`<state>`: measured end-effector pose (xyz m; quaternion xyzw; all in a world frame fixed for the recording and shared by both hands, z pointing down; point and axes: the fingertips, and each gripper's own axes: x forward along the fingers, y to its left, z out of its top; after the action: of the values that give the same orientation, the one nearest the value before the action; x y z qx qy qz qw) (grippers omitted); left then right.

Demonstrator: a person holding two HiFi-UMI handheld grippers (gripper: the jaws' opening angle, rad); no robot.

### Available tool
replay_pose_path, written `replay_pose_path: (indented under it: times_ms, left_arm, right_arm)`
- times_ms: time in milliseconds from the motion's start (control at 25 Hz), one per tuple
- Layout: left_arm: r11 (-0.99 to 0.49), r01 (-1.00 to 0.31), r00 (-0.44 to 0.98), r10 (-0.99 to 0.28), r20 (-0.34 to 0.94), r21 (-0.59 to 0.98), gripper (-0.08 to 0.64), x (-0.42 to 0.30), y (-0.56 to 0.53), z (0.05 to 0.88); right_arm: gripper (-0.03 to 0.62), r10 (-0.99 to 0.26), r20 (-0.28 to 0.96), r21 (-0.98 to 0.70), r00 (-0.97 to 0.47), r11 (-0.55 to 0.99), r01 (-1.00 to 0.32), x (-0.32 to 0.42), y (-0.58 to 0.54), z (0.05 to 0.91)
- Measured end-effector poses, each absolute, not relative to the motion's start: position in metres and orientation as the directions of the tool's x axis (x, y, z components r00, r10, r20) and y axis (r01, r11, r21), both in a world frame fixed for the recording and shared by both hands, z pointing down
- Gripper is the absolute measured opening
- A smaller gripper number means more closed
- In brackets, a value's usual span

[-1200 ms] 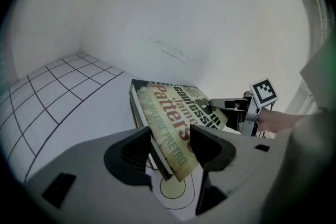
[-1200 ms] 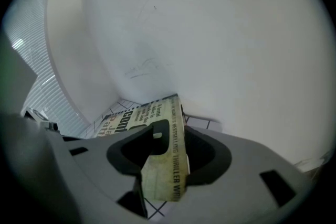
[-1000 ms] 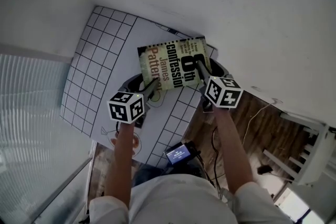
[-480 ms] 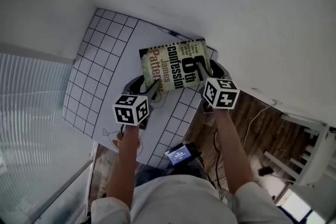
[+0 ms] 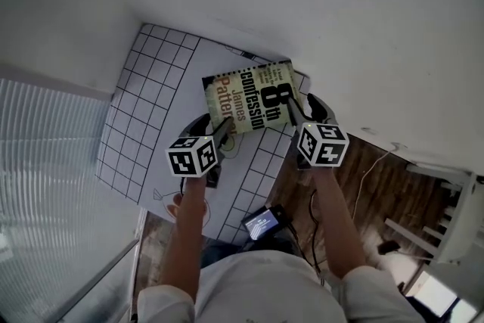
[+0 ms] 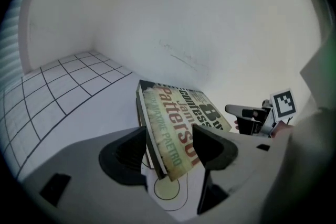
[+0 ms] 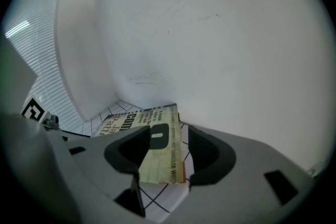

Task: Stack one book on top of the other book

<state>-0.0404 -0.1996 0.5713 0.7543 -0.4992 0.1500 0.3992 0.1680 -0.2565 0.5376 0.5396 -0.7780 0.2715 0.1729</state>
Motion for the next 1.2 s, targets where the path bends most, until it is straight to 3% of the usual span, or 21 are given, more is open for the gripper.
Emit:
replay_pose_path:
  times_ms: [400,680,800,1000,1200]
  left_arm:
    - [-0.201,-0.883,0.436,-0.686,0.582,0.425,0.270,-0.064,-0.189,0.546]
    - [-0.224,-0.904,0.405,-0.724,0.558,0.365,0.267,-0.073,-0.173,0.526]
    - [-0.233,-0.916,0.384,-0.748,0.542,0.328,0.186,-0.078,-0.163,0.514]
    - [-0.304,-0.908,0.406,-0.804,0.434,0.288,0.009,-0.079,-0.138,0.481]
    - [-0.386,-0.896,0.442,-0.829,0.344,0.222,0.009,-0.076,-0.106,0.443]
  right_arm:
    - [0.218,-0.774,0.518,-0.239,-0.364,0.277,-0.931,0.174,-0.220,0.520]
    - [0.102,-0.794,0.470,-0.235,-0.385,0.308,-0.922,0.163,-0.201,0.498]
    - [0.020,-0.814,0.427,-0.235,-0.393,0.320,-0.918,0.161,-0.190,0.482]
    - [0.009,-0.827,0.371,-0.214,-0.422,0.366,-0.906,0.152,-0.163,0.461]
    - [0.008,-0.846,0.298,-0.204,-0.443,0.397,-0.895,0.141,-0.141,0.430]
